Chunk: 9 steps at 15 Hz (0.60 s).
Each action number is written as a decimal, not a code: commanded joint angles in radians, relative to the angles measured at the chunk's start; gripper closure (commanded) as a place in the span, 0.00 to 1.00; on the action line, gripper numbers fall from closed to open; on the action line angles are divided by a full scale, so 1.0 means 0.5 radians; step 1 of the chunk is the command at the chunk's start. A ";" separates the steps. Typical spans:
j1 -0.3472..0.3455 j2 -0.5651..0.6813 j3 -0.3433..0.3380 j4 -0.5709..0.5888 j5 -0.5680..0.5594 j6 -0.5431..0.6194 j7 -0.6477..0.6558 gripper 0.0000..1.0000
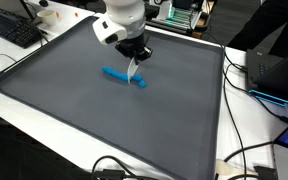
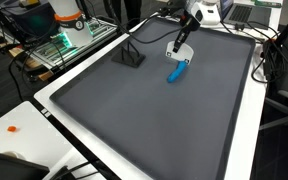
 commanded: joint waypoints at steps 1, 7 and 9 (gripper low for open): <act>-0.040 -0.072 0.029 -0.026 0.043 -0.055 -0.066 0.99; -0.051 -0.131 0.013 -0.006 0.026 -0.057 -0.069 0.99; -0.059 -0.138 0.007 0.008 0.019 -0.045 -0.063 0.99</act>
